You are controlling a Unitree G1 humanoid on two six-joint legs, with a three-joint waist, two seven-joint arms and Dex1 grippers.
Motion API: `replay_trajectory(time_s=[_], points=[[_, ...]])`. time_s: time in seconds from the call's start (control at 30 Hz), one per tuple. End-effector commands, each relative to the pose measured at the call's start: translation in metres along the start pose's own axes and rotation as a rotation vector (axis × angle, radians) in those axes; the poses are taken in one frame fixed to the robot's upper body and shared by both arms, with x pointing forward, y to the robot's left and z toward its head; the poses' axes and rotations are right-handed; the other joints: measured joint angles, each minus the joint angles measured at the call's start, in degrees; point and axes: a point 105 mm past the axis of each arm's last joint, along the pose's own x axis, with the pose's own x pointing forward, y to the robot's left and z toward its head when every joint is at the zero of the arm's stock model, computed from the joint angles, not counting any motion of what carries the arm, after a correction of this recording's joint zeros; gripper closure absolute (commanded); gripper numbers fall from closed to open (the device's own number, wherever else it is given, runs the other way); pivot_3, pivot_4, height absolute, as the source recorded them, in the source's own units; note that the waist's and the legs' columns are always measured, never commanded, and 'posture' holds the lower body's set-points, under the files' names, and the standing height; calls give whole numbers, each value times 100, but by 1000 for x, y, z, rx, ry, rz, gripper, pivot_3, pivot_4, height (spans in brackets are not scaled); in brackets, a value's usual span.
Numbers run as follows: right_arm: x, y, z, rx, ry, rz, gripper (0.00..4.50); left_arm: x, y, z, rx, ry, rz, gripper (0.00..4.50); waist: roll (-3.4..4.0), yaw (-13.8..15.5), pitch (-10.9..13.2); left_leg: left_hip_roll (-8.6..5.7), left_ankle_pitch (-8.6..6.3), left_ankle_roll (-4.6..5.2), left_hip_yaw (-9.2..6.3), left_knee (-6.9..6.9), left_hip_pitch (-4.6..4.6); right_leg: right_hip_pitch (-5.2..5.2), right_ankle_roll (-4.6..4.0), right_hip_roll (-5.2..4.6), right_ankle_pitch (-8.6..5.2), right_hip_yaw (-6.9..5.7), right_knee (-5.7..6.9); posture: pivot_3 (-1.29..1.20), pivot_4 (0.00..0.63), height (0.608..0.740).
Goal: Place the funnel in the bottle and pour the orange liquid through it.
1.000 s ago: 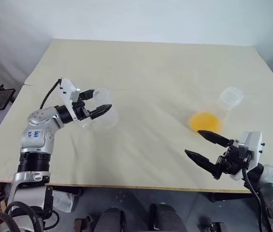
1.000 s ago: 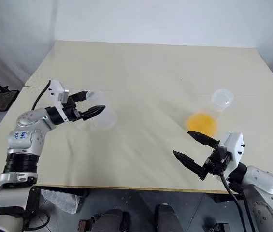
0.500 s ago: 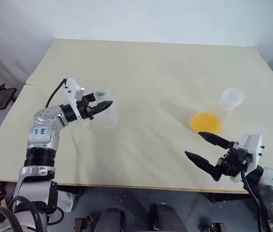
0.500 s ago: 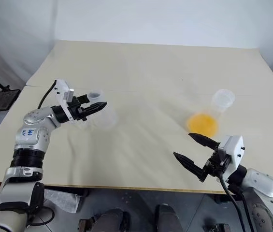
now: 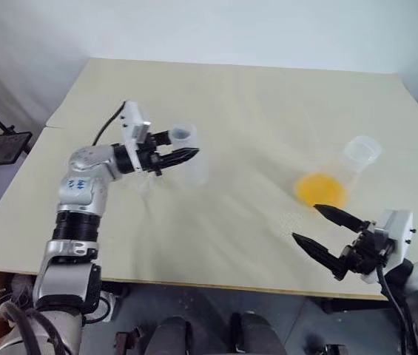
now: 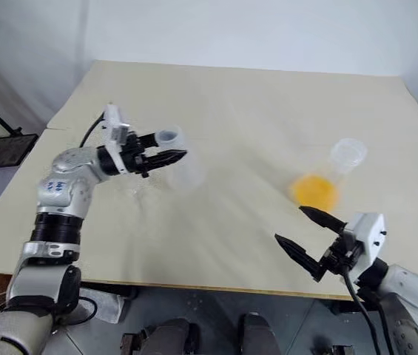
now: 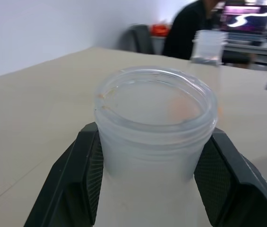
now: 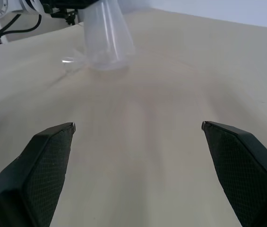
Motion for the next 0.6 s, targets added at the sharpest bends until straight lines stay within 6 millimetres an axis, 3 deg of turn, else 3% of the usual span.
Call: replay_trajectory(time_s=[0.03, 0.3, 0.6], points=[[-7, 2, 12, -48, -26, -21, 0, 20, -14, 1, 57, 16, -97, 2193, 0, -3, 0, 0, 0, 0, 0, 0, 0, 0, 0, 2, 0, 1, 0, 0, 150, 740], [-21, 11, 7, -21, -10, -103, 0, 68, -30, -23, 117, 31, -153, 2193, -1, 8, 0, 0, 0, 1, 5, 0, 1, -1, 0, 6, 0, 5, -2, 0, 150, 740], [-29, 18, 5, -6, 1, -141, 0, 73, -38, -32, 105, 58, -211, 2193, 0, -5, 0, 3, -2, 5, 6, 0, 4, 0, 1, 7, 0, 10, -3, 0, 150, 740]])
